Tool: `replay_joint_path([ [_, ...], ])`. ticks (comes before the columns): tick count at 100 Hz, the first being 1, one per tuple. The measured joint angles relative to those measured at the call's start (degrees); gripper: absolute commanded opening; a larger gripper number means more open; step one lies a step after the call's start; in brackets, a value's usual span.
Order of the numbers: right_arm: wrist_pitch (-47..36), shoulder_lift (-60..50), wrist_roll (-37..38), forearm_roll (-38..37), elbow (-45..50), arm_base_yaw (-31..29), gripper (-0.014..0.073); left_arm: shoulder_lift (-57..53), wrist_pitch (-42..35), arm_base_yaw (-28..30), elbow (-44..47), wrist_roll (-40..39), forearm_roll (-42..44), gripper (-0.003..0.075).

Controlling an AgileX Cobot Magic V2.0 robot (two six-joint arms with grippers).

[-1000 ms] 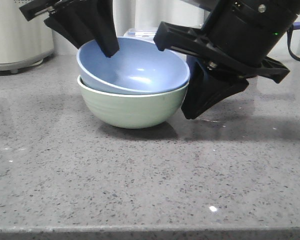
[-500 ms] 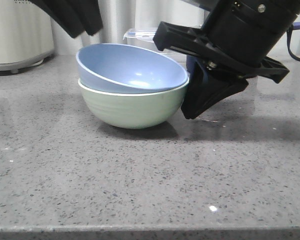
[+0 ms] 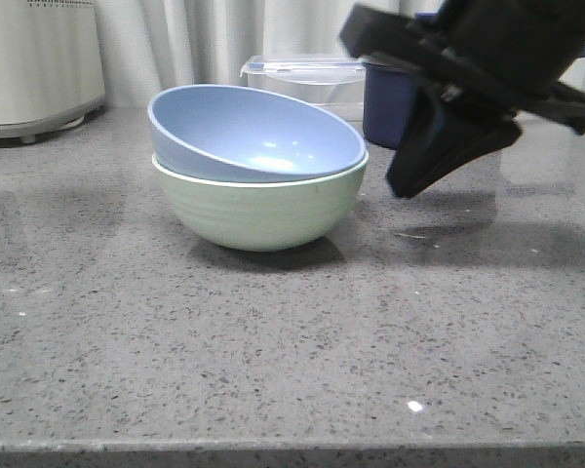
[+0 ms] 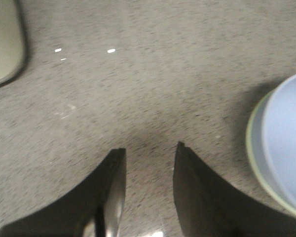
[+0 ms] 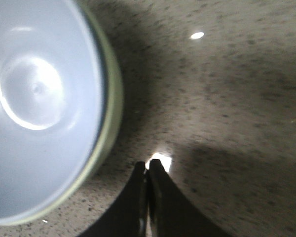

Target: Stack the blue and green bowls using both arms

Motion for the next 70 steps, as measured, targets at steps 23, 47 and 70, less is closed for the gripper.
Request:
replay_joint_path([
  [23, 1.5, -5.6, 0.0, -2.0, 3.1, -6.6, -0.0080, -10.2, -3.3, 0.0, 10.4, -7.5, 8.1, 0.0241],
  [47, 1.6, -12.1, 0.0, -3.9, 7.7, -12.8, -0.0080, -19.0, -5.6, 0.0, 19.1, -12.4, 13.2, 0.0088],
  [70, 1.5, -18.8, 0.0, -4.5, 12.0, -15.9, -0.0080, -25.2, -7.1, 0.0, 26.4, -16.8, 17.7, -0.0020],
])
